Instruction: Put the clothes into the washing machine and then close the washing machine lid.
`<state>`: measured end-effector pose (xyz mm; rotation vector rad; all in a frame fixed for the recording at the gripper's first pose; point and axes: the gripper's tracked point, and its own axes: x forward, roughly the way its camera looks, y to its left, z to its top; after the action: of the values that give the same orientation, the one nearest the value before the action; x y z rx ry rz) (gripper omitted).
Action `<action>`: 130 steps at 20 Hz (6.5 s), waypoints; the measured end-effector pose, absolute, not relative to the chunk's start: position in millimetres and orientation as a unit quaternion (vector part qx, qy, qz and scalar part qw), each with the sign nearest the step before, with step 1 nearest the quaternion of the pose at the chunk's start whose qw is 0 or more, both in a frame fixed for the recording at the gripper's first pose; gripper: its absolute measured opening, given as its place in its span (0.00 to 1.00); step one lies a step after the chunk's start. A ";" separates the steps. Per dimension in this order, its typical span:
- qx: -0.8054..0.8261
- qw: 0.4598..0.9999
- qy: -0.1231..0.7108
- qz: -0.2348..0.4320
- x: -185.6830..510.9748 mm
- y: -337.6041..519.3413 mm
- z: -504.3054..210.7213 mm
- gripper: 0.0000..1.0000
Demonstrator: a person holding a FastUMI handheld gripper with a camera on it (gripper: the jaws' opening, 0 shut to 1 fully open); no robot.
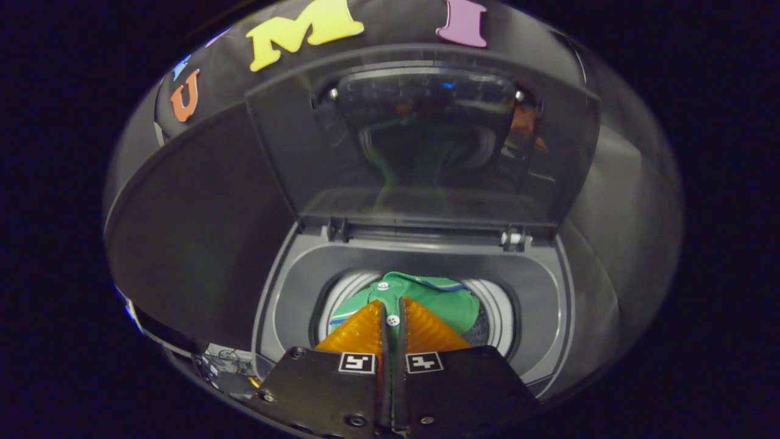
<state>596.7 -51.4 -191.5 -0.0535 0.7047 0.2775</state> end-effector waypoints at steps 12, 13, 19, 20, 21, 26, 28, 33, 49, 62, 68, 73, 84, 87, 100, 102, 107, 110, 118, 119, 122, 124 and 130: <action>-0.043 0.897 0.435 0.070 603.8 -52.0 -269.6 0.08; -0.040 0.896 0.438 0.066 604.2 -53.2 -270.8 0.08; -0.039 0.901 0.425 0.078 602.9 -49.4 -268.2 0.17; -0.039 0.904 0.420 0.076 601.7 -47.9 -265.7 0.30; -0.039 0.906 0.416 0.073 599.0 -48.0 -263.2 0.44; -0.048 0.915 0.396 0.061 592.5 -54.0 -254.3 0.66; -0.049 0.919 0.387 0.053 588.4 -58.9 -248.0 0.66; -0.054 0.934 0.350 0.053 577.3 -69.6 -221.5 0.66; -0.066 0.981 0.173 0.057 577.4 -101.3 -51.5 0.81; -0.030 0.992 0.108 0.062 637.3 -74.1 49.3 0.81; -0.026 0.992 0.099 0.074 675.3 -57.4 71.7 0.81; -0.018 0.990 0.113 0.085 704.9 -36.7 65.8 0.81; -0.003 0.993 0.094 0.076 724.0 -39.0 44.4 0.89; -0.002 0.995 0.069 0.070 720.7 -39.7 46.2 0.90; 0.006 0.998 -0.034 0.057 686.2 -45.0 44.0 0.90; 0.007 0.997 -0.051 0.057 678.5 -45.4 42.4 0.90; 0.010 0.996 -0.065 0.057 655.9 -48.6 32.2 0.90; 0.013 0.997 -0.058 0.058 641.7 -50.5 25.4 0.90; 0.007 0.998 -0.024 0.054 599.3 -57.6 -6.5 0.90; 0.007 0.998 -0.021 0.054 596.0 -57.8 -9.7 0.90; 0.005 0.998 -0.005 0.057 582.9 -58.9 -24.2 0.90; 0.003 0.997 0.024 0.068 580.8 -54.2 -40.6 0.90; -0.001 0.996 0.055 0.075 565.7 -51.1 -65.4 0.91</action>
<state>565.7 -51.1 -65.4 -0.0016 0.1094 0.1502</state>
